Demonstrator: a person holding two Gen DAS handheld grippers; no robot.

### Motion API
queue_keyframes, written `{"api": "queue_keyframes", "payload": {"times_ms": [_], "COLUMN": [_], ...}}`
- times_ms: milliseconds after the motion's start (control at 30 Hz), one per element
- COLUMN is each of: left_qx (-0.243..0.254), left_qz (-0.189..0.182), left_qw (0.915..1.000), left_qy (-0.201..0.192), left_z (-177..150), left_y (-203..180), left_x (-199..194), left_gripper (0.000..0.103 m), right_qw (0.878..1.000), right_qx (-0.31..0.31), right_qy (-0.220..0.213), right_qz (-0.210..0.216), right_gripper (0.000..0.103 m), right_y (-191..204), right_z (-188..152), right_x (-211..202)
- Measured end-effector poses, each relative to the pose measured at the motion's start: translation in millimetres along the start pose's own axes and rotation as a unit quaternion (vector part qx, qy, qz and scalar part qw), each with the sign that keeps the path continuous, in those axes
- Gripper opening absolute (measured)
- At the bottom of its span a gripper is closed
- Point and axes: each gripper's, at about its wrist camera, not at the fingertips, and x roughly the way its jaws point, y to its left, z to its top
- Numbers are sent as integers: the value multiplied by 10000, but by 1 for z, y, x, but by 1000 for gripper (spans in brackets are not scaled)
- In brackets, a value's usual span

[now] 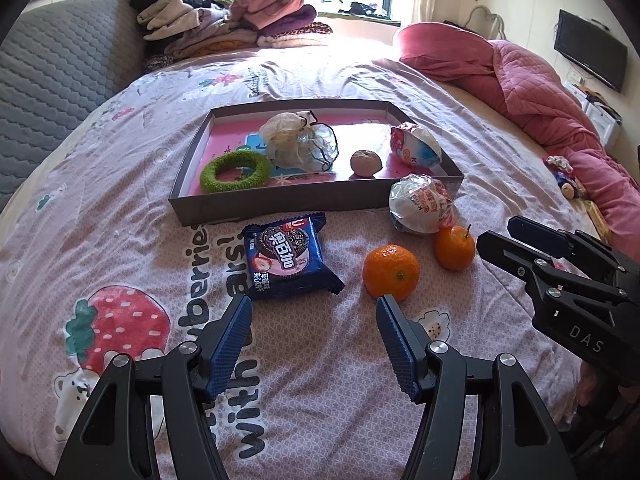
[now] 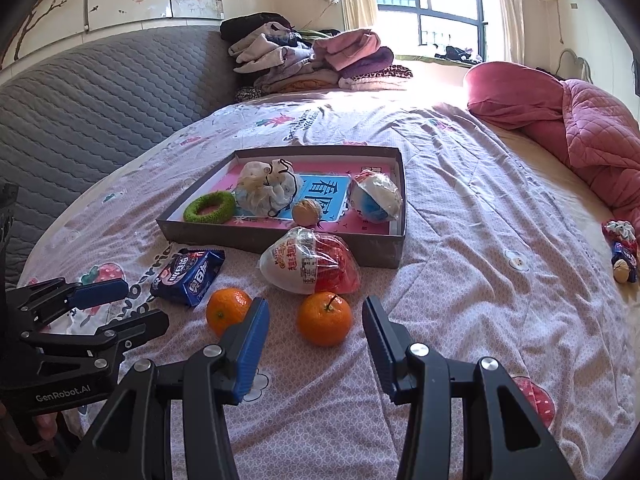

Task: Organize objects
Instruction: 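Move left tool toward the blue cookie pack while right tool approaches an orange, then close left tool on the blue cookie pack while right tool moves to the orange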

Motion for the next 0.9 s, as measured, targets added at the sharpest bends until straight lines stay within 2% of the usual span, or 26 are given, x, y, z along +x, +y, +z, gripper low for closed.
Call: {"api": "queue_keyframes", "payload": {"times_ms": [900], "left_qx": [-232], "left_qz": [-60], "left_qw": [9996], "left_qy": [132], "left_z": [-1], "left_y": [11], "left_x": [25], "left_gripper": [66], "right_qw": [9997], "right_qx": [-4], "right_qy": [217], "right_qz": [-66], "right_gripper": [48], "right_y": [-3], "right_z": [-7], "right_x": [19]}}
